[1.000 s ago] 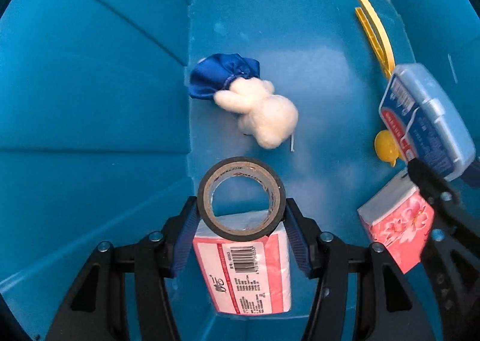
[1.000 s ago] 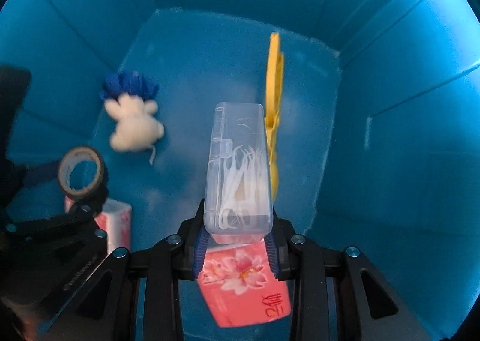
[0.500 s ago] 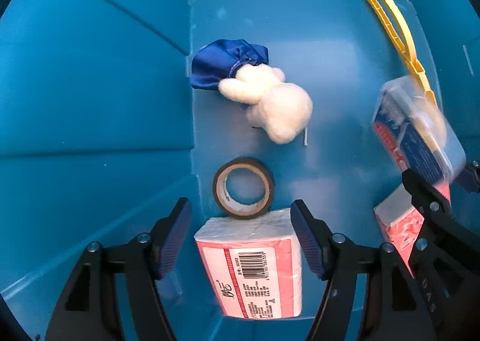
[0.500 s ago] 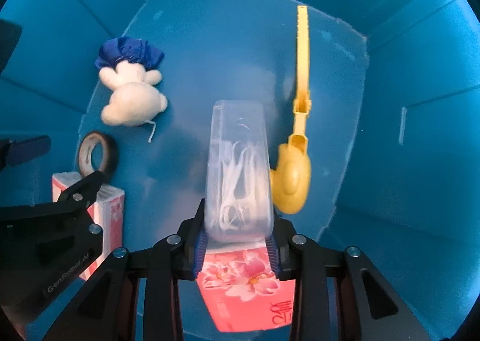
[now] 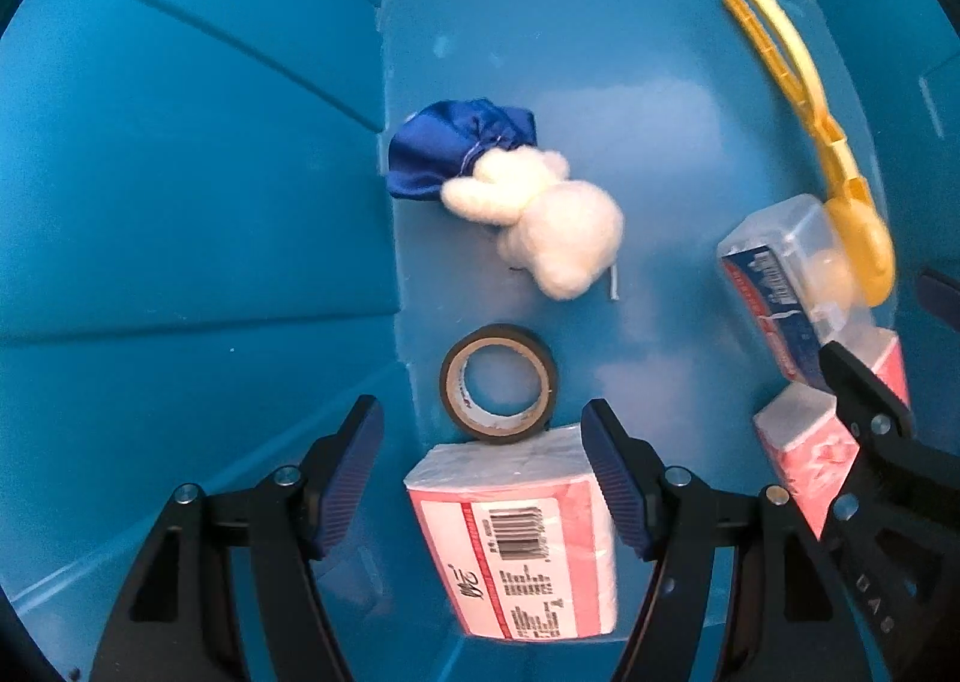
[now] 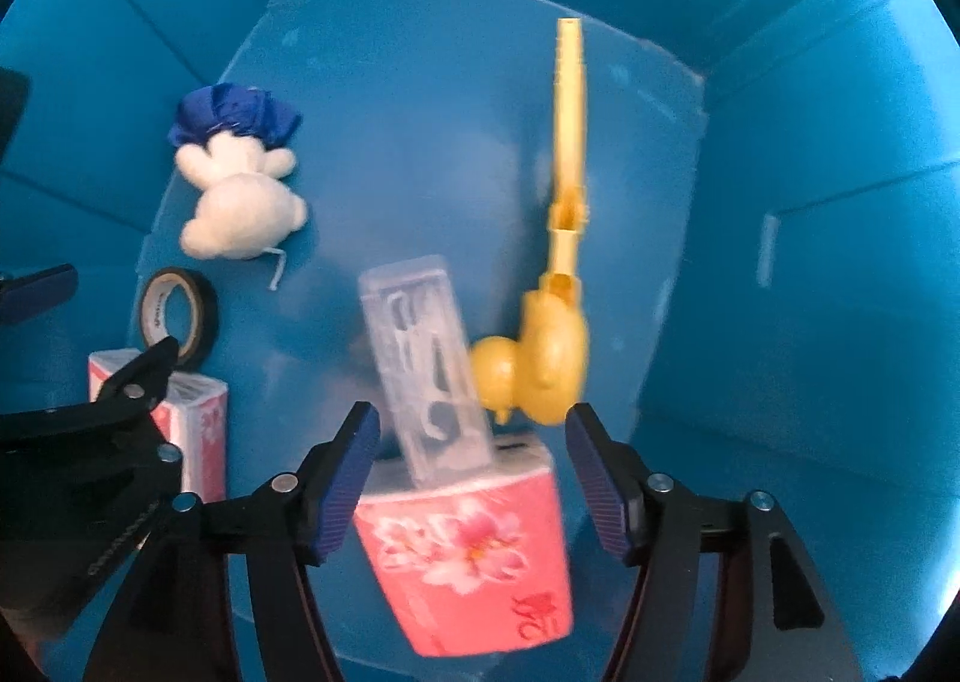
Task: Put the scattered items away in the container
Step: 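Lower the tape roll into the crate with the left tool while the right tool lowers the clear box, then raise both tools out of the crate and move back over the pile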
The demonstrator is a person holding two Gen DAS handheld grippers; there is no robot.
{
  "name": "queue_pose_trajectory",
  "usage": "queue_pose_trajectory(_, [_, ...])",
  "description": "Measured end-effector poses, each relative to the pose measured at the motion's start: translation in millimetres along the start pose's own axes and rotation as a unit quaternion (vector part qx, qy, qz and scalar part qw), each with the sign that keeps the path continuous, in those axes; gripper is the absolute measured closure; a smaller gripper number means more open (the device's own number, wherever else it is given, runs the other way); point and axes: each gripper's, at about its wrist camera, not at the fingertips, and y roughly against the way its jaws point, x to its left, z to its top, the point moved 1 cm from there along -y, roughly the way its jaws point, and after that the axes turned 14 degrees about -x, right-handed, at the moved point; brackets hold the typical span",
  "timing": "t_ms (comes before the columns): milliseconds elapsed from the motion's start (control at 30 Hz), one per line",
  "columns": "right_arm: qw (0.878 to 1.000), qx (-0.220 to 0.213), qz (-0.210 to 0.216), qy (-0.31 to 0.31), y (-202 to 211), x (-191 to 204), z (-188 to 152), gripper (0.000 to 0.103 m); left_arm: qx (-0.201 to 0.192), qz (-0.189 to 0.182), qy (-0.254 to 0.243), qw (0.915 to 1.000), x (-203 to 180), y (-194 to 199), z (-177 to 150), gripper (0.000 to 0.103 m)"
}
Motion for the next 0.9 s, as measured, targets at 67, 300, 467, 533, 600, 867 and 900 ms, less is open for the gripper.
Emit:
queue_pose_trajectory(67, [1.000,-0.010,-0.013,-0.002,13.2,-4.7,-1.3,0.038,-0.006,0.000,-0.003,1.0000,-1.7,10.9,-1.0,0.035])
queue_pose_trajectory(300, [0.998,-0.052,-0.036,0.002,72.0,-11.7,-0.2,0.034,-0.057,-0.040,0.022,0.9974,10.2,70.1,-11.4,0.035])
queue_pose_trajectory(467, [0.995,-0.096,-0.038,0.008,117.6,-26.4,4.9,0.032,-0.115,-0.062,0.035,0.9908,19.9,118.5,-6.8,0.035])
queue_pose_trajectory(533, [0.993,-0.114,-0.031,0.007,139.3,-27.2,-3.4,0.032,-0.143,-0.063,0.036,0.9871,17.4,143.2,-18.8,0.035])
queue_pose_trajectory(600, [0.991,-0.134,-0.030,0.008,159.7,-26.9,-11.1,0.032,-0.165,-0.068,0.034,0.9833,21.9,159.5,-28.9,0.035])
queue_pose_trajectory(867, [0.978,-0.208,-0.012,0.010,229.2,-24.7,-53.2,0.031,-0.268,-0.083,0.026,0.9595,24.1,227.6,-86.1,0.035])
queue_pose_trajectory(900, [0.977,-0.213,-0.011,0.012,234.3,-24.2,-59.7,0.031,-0.276,-0.085,0.026,0.9570,24.3,232.1,-91.1,0.035])
